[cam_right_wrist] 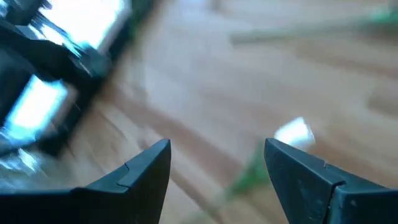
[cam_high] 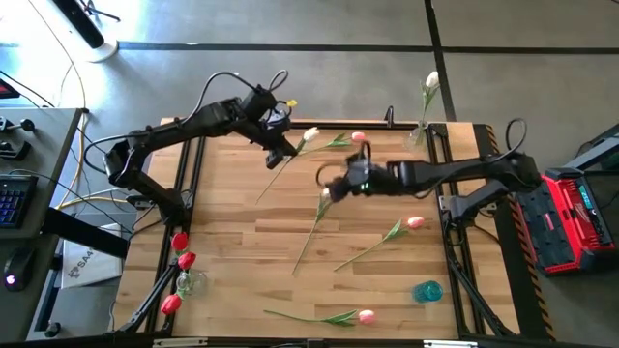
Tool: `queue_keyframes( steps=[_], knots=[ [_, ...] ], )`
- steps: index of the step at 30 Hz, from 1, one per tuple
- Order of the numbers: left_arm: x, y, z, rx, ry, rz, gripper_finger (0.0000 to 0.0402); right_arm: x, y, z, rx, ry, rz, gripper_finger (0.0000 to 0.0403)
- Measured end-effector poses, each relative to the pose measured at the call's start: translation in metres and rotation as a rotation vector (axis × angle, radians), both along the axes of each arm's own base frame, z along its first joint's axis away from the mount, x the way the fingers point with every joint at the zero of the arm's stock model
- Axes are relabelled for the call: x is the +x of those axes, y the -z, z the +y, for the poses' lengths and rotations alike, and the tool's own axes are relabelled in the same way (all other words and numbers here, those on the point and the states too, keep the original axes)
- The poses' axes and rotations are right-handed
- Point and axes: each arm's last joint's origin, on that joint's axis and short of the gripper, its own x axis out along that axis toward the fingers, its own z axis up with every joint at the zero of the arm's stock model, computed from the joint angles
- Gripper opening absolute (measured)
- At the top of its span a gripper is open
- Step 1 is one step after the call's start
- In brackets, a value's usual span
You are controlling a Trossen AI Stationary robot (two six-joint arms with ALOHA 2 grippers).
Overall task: Sort flowers into vase by color
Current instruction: Put the left white tulip into the transparent vase
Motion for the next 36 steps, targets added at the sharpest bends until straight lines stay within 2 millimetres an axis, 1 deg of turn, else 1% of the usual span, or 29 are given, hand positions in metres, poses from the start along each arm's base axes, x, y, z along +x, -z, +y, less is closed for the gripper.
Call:
queue_keyframes(
  steps=[4,8,11,15,18,22,26,30,33,36],
  knots=[
    [-0.003,-0.003,0.009,0.035,0.051,-0.059,0.0,-0.003,-0.026,-0.023,-0.072,0.03,-0.147,0.0247],
    [0.002,-0.005,0.016,0.009,0.098,-0.154,0.0,-0.006,-0.046,-0.045,-0.135,0.007,-0.291,0.0247],
    [0.008,-0.009,0.02,-0.037,0.117,-0.242,0.0,-0.006,-0.054,-0.06,-0.176,-0.048,-0.36,0.0247],
    [0.016,-0.015,0.025,-0.073,0.12,-0.346,0.0,-0.009,-0.056,-0.078,-0.192,-0.106,-0.379,0.0247],
    [0.021,-0.018,0.028,-0.098,0.108,-0.398,0.0,-0.01,-0.057,-0.085,-0.211,-0.153,-0.395,0.0247],
    [0.023,-0.02,0.029,-0.133,0.097,-0.425,0.0,-0.01,-0.063,-0.087,-0.279,-0.187,-0.433,0.0247],
    [0.026,-0.019,0.029,-0.17,0.085,-0.429,0.0,-0.011,-0.065,-0.091,-0.327,-0.187,-0.444,0.0247],
    [0.032,-0.016,0.026,-0.183,0.099,-0.435,0.0,-0.014,-0.066,-0.099,-0.349,-0.151,-0.439,0.0246],
    [0.039,-0.013,0.021,-0.187,0.119,-0.434,0.0,-0.014,-0.067,-0.101,-0.363,-0.173,-0.446,0.023],
    [0.045,-0.009,0.018,-0.191,0.135,-0.433,0.0,-0.014,-0.067,-0.1,-0.366,-0.209,-0.443,0.0197]
  ],
)
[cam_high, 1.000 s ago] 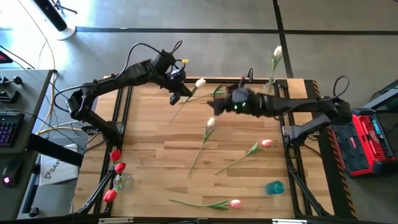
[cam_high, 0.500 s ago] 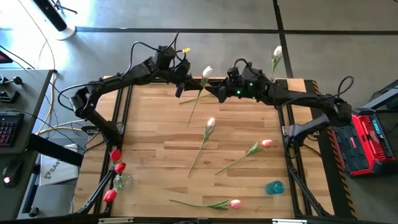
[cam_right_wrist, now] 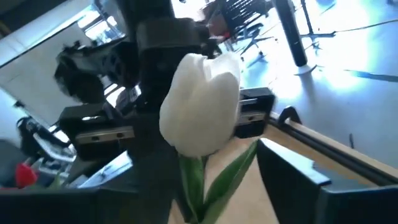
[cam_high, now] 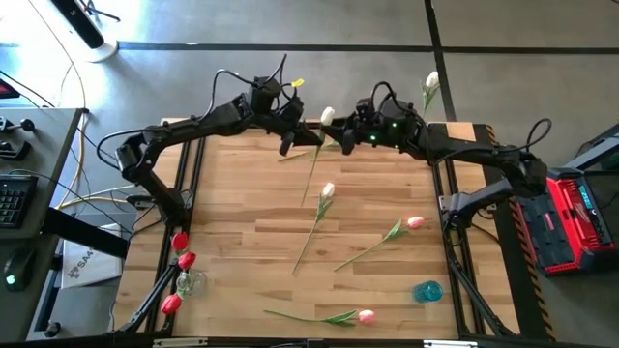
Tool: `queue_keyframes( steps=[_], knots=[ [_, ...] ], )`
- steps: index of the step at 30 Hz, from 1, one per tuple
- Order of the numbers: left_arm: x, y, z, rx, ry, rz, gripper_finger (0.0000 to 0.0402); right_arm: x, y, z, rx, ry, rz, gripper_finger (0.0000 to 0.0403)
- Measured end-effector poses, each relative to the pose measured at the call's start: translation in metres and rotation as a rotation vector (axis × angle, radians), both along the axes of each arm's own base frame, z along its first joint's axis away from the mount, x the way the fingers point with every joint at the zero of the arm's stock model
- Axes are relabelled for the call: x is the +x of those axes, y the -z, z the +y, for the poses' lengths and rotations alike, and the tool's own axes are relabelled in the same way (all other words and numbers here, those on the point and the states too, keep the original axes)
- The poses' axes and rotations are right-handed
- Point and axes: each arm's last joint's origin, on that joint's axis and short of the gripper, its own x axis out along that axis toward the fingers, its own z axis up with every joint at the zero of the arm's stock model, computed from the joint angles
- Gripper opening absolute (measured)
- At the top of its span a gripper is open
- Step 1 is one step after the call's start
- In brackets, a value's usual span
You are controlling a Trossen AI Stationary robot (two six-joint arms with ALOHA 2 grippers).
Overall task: Sort flowers into vase by color
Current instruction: Put the left white tulip into the transparent vase
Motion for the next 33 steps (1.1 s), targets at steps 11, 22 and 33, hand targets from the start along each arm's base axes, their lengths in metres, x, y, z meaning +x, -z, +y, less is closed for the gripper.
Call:
queue_keyframes(
  steps=[11,22,33],
  knots=[
    [0.01,0.006,0.001,-0.067,-0.038,0.008,0.0,0.0,0.006,0.005,0.039,-0.088,0.054,0.0023],
    [0.009,0.007,0.001,-0.078,-0.053,0.022,0.0033,-0.023,-0.007,-0.004,-0.021,-0.009,0.073,0.0005],
    [0.006,0.015,0.0,-0.115,-0.073,0.108,0.0039,-0.096,-0.034,-0.006,-0.131,0.352,0.211,0.0002]
  ],
)
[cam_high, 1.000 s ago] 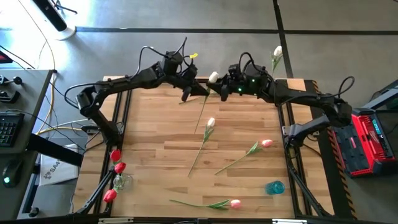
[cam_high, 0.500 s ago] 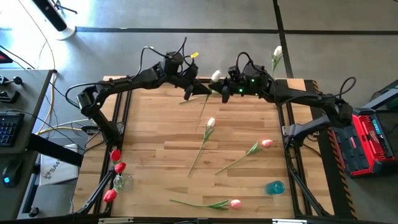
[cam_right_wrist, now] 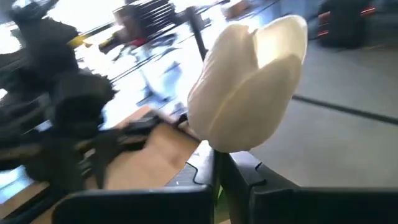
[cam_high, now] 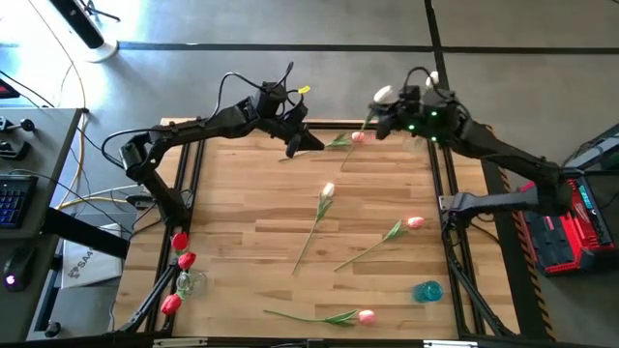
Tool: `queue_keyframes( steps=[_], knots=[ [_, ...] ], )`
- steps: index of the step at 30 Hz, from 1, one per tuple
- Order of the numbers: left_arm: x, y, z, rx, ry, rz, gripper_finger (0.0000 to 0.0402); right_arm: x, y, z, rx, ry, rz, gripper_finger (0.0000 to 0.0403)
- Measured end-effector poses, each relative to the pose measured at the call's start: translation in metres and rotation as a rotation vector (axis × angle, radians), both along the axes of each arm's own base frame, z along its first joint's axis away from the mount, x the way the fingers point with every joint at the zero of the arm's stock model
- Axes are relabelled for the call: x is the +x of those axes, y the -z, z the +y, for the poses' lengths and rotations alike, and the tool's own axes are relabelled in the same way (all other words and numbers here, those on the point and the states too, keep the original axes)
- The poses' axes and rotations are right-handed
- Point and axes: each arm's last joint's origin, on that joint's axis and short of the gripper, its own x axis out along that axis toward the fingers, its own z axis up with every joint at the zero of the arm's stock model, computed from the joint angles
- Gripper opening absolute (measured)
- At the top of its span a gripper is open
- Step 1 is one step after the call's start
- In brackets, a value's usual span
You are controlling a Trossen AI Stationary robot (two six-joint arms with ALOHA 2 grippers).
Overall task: Sort flowers into vase by color
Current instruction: Put the left white tulip into the transparent vase
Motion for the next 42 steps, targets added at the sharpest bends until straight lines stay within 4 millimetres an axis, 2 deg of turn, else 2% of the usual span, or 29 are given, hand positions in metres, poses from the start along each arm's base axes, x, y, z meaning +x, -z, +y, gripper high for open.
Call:
queue_keyframes(
  steps=[13,24,29,34,42],
  knots=[
    [0.0,0.001,0.001,0.019,-0.046,0.012,0.0039,-0.064,-0.017,0.002,-0.115,0.407,0.078,0.0],
    [0.0,0.001,0.002,0.031,-0.072,0.018,0.0039,-0.104,-0.034,0.011,-0.196,0.561,0.059,0.0],
    [0.0,0.001,0.003,0.039,-0.094,0.023,0.0039,-0.119,-0.054,0.015,-0.193,0.648,0.14,0.0],
    [0.0,0.001,0.003,0.044,-0.105,0.026,0.0039,-0.124,-0.066,0.014,-0.167,0.671,0.218,0.0],
    [0.0,0.001,0.004,0.062,-0.148,0.036,0.0039,-0.111,-0.059,-0.007,-0.154,0.679,0.316,0.0]
  ],
)
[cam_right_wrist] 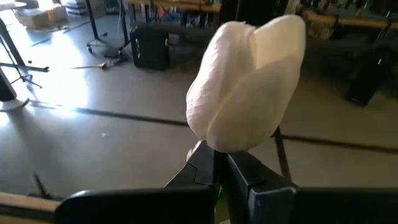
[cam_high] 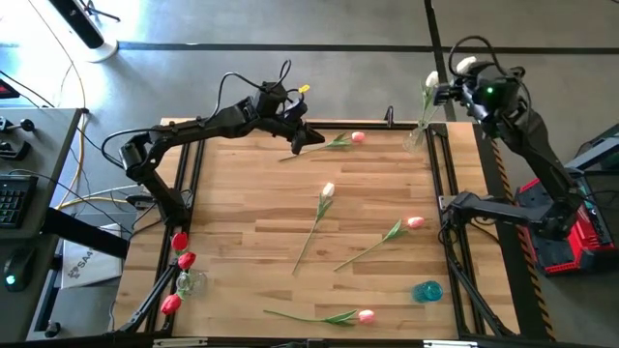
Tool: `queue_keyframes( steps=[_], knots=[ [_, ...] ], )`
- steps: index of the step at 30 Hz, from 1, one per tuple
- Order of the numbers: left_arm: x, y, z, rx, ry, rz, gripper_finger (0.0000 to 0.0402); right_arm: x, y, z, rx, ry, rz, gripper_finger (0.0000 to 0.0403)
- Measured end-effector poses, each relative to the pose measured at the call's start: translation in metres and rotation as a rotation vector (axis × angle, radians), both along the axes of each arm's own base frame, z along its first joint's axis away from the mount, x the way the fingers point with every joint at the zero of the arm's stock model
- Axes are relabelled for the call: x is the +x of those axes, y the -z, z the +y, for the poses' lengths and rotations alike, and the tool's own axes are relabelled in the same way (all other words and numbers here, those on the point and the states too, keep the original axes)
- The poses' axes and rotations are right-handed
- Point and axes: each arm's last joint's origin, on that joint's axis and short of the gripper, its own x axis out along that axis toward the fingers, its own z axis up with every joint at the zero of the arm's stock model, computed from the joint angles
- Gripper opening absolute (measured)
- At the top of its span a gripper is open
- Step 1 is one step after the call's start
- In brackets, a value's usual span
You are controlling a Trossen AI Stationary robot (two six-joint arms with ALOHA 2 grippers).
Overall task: Sort flowers into vase by color
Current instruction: Put the left white tulip into the transparent vase
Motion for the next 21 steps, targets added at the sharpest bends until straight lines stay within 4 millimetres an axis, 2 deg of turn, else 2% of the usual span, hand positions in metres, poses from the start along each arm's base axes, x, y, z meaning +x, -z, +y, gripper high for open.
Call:
queue_keyframes(
  steps=[4,21],
  knots=[
    [0.0,0.0001,-0.0001,0.0,0.0,0.001,0.0039,0.0032,0.0001,-0.0086,-0.018,0.046,0.027,0.0],
    [-0.0003,0.0001,0.001,0.027,-0.009,0.003,0.0039,0.0047,-0.0003,-0.0119,-0.032,0.1,0.004,0.0]
  ],
)
